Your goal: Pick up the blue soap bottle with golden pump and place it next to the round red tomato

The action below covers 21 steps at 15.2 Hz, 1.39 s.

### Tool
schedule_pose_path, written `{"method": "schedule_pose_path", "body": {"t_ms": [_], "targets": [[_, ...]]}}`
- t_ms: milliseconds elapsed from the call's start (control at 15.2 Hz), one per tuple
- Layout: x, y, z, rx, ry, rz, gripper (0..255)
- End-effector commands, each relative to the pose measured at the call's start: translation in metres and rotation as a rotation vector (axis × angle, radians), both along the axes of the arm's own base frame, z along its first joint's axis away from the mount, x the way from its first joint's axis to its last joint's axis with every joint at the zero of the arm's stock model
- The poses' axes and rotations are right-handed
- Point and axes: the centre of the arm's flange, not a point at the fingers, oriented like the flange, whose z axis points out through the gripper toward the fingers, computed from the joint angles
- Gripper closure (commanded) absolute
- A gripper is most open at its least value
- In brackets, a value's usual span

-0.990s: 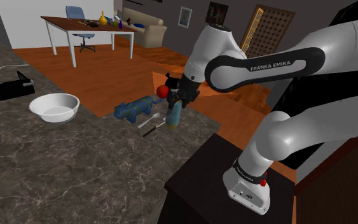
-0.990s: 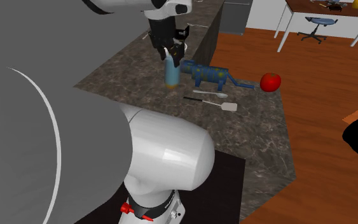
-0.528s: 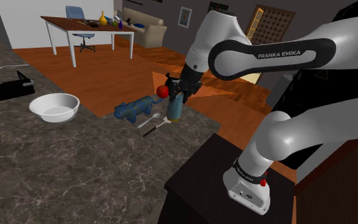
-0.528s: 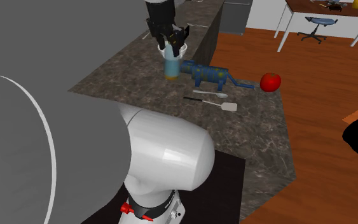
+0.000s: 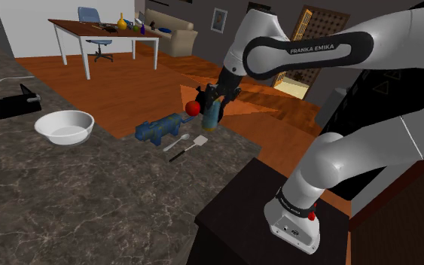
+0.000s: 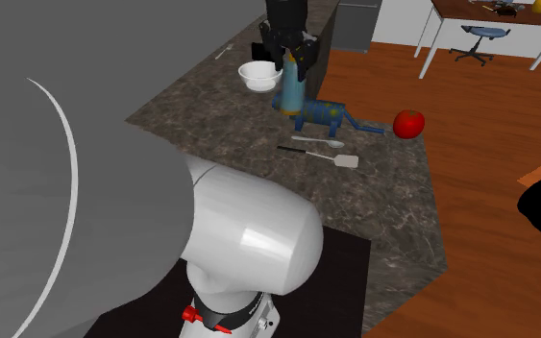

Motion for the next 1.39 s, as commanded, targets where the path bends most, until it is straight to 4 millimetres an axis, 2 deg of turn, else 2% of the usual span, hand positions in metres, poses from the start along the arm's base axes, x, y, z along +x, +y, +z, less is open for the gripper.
{"method": "schedule_pose_path", "body": {"t_ms": [0,1320], "targets": [[0.012,-0.023,0.000,-0.001,-0.001,0.001,255],[0.137,-0.256,0.001,-0.001,-0.001,0.001,255]]}}
